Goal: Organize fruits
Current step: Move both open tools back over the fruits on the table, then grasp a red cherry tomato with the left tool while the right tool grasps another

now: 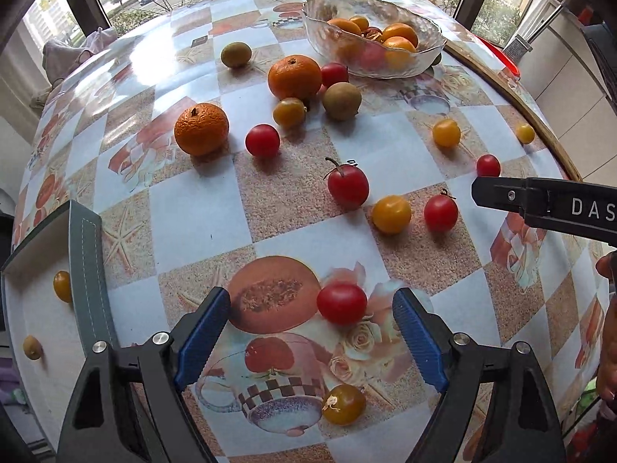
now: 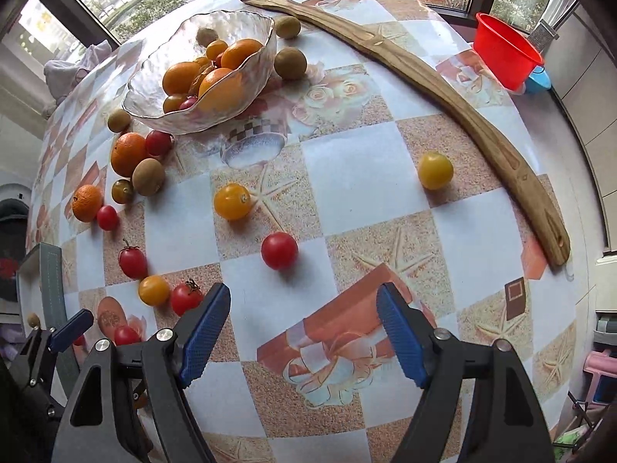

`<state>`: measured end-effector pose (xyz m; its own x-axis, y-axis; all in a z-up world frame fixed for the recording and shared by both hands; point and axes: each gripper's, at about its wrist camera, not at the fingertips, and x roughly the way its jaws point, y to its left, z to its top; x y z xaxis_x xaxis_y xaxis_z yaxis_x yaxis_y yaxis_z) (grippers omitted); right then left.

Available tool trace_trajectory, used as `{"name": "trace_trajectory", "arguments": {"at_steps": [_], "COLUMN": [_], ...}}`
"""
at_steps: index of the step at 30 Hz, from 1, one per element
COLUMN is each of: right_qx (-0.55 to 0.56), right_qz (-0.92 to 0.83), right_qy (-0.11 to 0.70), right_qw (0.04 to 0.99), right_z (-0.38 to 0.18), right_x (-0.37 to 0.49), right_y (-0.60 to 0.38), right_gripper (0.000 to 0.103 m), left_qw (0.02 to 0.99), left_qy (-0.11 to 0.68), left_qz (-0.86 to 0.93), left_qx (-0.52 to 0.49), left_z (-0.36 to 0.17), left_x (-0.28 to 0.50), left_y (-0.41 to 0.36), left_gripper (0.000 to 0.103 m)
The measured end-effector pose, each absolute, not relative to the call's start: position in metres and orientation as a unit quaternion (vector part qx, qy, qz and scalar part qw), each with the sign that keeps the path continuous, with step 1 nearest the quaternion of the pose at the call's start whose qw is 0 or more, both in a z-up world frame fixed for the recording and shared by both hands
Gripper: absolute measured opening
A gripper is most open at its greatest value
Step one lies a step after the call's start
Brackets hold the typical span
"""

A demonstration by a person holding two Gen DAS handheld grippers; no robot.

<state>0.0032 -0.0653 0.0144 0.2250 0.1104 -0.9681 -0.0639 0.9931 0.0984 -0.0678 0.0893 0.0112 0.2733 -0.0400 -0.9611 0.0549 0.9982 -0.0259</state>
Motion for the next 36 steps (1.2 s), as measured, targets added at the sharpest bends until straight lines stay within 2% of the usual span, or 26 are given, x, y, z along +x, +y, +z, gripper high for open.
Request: {"name": "trace_trajectory", "arguments": {"at_steps": [5,7,9,10,12,14,23,36], "right_qx": [-0.017,-0.037,-0.053,-0.063,-0.071,-0.068,0.017,0.037], "right_qz": [0.067,0.066,0.066,0.067,0.074,0.077,0.1,0.115], "right_qy": [0.606,0.603,0.6,0.599,0.595,0.595,0.609,0.616], "right_qw": [0.792,0.794,0.795,0.796,0.797,0.797,0.786,0.778], "right_z": [0.015,0.015,0.015,0.015,0.016,0.017,0.022,0.036], "right_x": [0.012,0.014,0.014,0.014,0.011,0.011,0.0,-0.021], "right_y": [-0.044,-0.035,-0.03,-0.027,-0.029,-0.028,-0.051,-0.049], "right_gripper": [0.07,0.063,0.053,0.047,0.04,0.024,0.021,0.021], "left_qw": [0.799,0.799,0.799,0.799,0.8,0.801,0.797,0.809], "left_qy": [0.601,0.601,0.6,0.6,0.599,0.597,0.597,0.579], "left_qz": [-0.019,-0.02,-0.021,-0.023,-0.028,-0.036,-0.054,-0.05], "left_qx": [0.008,0.006,0.008,0.008,0.009,0.009,-0.077,-0.09], "left_z": [0.01,0.01,0.012,0.013,0.015,0.018,0.03,0.051], "left_x": [-0.066,-0.065,-0.065,-0.065,-0.066,-0.067,-0.069,-0.08], "left_y": [0.085,0.083,0.078,0.076,0.071,0.073,0.101,0.123], "left_gripper": [0.079,0.073,0.06,0.057,0.038,0.025,0.025,0.025]}}
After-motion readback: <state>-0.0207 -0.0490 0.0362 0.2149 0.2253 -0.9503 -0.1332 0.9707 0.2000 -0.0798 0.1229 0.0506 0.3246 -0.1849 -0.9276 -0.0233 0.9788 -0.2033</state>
